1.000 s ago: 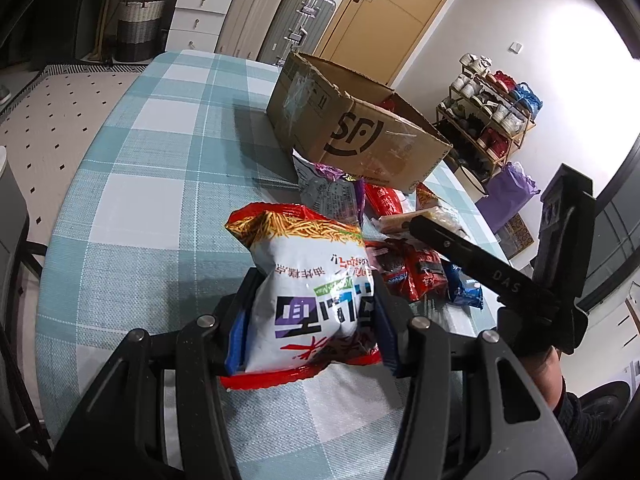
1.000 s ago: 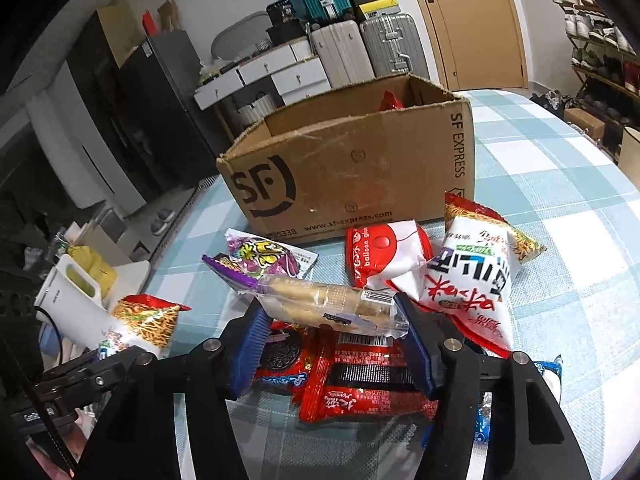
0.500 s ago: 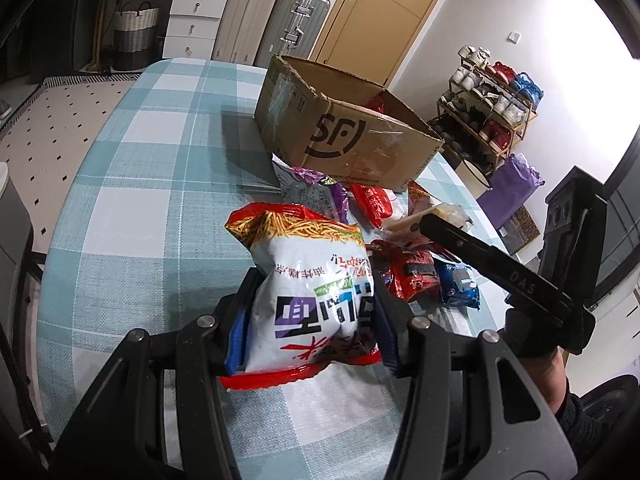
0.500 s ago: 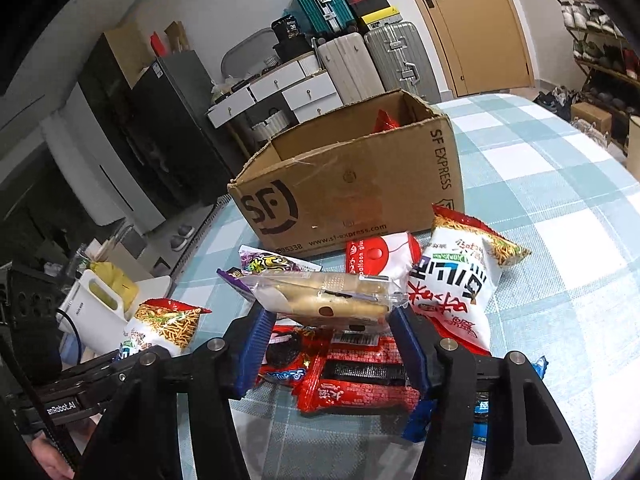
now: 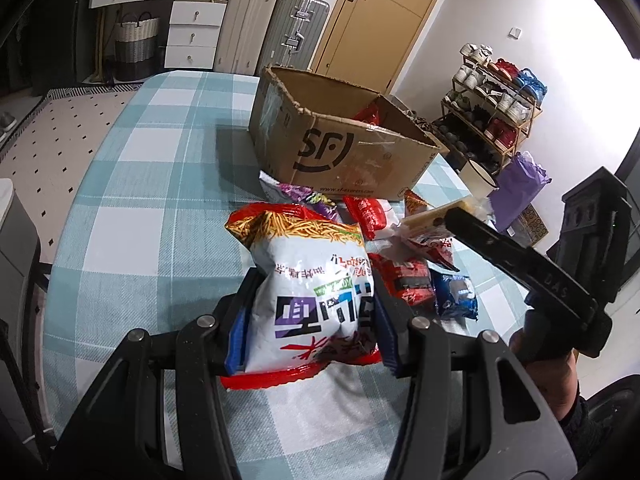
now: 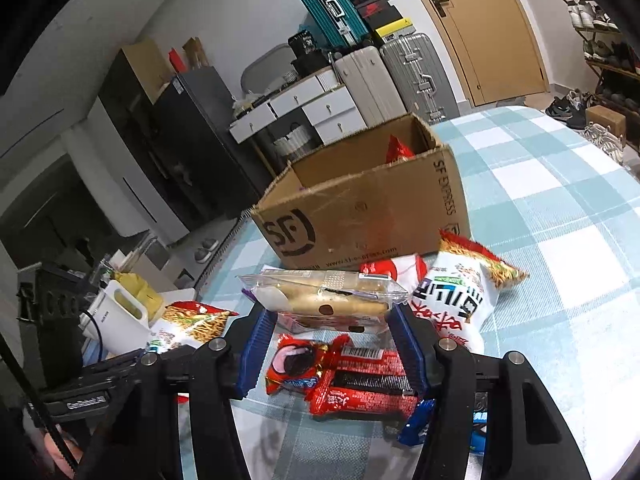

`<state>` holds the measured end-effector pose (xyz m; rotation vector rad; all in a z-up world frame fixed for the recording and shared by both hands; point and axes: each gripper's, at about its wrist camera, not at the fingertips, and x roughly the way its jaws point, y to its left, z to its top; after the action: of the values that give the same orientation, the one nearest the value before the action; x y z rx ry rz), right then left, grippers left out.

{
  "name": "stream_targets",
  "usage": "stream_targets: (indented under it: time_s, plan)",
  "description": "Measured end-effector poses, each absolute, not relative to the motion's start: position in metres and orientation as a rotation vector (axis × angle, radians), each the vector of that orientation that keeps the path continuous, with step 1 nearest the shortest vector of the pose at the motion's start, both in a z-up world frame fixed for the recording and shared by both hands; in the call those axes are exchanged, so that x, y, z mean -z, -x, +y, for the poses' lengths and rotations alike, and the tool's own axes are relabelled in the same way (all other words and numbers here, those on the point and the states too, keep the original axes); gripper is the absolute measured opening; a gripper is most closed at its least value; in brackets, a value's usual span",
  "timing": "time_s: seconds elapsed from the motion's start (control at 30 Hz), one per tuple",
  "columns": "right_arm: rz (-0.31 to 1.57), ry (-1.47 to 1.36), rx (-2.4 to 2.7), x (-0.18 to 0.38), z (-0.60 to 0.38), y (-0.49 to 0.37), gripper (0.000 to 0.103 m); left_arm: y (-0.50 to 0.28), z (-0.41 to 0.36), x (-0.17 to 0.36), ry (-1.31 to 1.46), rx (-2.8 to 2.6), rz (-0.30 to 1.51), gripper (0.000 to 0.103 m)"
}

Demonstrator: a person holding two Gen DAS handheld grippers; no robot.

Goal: Organize snacks
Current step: 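Carry the white bag and wafer packet over the cardboard box with both tools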

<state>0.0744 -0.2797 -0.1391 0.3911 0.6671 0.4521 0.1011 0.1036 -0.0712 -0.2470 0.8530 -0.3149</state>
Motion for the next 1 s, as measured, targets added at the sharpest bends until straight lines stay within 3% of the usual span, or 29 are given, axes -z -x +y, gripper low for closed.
stream_targets:
  time_s: [1.0]
  plan:
    - [0.555,-0.413,-0.555,0.050,-0.311,-0.115,0.058,-0.194,0.064,-0.014,0.198,0.318,0.758,0.048]
